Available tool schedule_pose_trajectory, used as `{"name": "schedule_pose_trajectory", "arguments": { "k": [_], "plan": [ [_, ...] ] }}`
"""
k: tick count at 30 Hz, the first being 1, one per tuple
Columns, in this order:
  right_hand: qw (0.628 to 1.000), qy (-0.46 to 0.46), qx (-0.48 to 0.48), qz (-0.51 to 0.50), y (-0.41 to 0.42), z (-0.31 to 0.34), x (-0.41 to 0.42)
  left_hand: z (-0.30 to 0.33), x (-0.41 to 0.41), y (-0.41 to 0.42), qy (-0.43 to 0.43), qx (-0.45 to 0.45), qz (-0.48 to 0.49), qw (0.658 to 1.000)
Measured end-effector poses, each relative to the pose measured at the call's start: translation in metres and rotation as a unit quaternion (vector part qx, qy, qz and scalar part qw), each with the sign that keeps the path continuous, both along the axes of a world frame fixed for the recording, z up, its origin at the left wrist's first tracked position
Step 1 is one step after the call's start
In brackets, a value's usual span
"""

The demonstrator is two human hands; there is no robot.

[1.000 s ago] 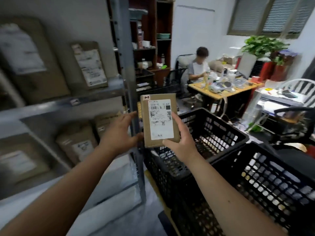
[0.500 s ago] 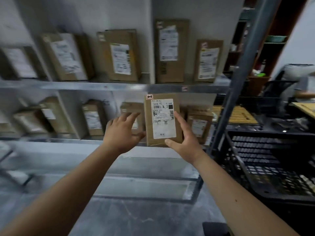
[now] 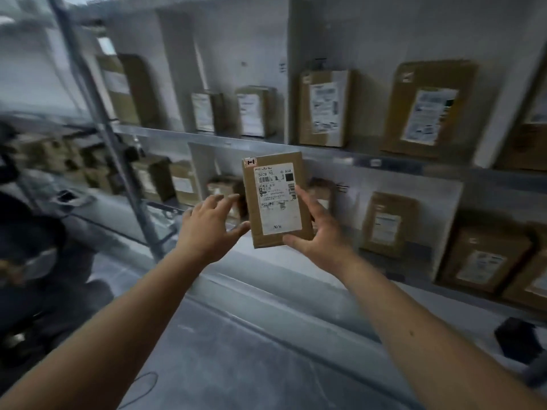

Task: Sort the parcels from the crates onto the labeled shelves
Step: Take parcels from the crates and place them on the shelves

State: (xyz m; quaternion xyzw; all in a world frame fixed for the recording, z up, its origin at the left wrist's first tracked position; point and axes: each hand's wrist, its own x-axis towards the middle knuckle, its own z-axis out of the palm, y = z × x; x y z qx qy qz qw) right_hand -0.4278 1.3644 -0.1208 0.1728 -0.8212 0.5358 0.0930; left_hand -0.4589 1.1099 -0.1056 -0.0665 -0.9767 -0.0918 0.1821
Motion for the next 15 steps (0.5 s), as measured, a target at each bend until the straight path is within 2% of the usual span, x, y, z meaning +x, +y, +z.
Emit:
{"name": "schedule_pose_trajectory", "arguments": {
  "k": [5, 15],
  "plan": [
    [0.997, -0.010, -0.023, 0.078, -0.092, 0.000, -0.040, -0.001, -0.007, -0.097, 0.008, -0.012, 0.068, 0.998],
    [0.989, 0.004, 0.033, 0.144, -0.215, -0.002, -0.124, -0.002, -0.040, -0.221, 0.016, -0.023, 0.162, 0.986]
  ]
}}
